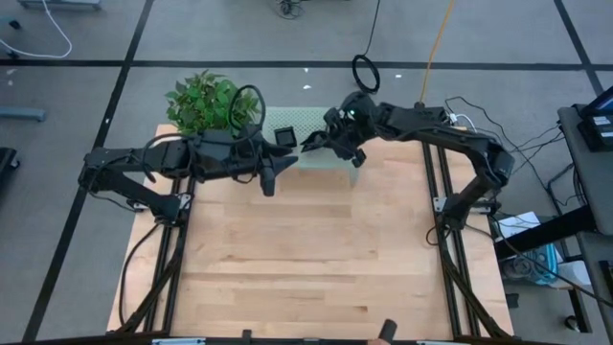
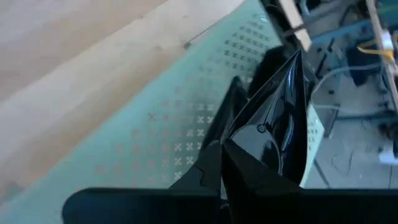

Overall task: Pick & Place Mini shaped plates
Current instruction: Stack the drop shaped plate on top of the other drop shaped plate on the shelf

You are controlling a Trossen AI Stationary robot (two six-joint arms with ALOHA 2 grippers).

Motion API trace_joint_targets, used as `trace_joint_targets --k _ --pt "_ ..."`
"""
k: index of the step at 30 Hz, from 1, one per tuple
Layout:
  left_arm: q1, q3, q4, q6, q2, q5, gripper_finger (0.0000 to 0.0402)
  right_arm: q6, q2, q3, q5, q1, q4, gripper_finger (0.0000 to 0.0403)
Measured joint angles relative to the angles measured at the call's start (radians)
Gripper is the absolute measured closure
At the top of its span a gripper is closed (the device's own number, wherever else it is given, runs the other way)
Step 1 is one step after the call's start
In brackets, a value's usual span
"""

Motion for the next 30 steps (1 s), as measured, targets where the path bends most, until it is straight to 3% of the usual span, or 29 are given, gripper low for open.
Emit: trace_joint_targets --k 16,30 --pt "0.002 0.0 -0.003 0.012 0.0 0.0 0.0261 -0.201 0.067 0.0 0.083 -0.001 0.159 0.0403" --pt "0.003 0.0 -0.004 0.072 0.0 0.0 0.0261 -0.224 0.066 0.0 0.054 -0.011 -0.023 0.0403"
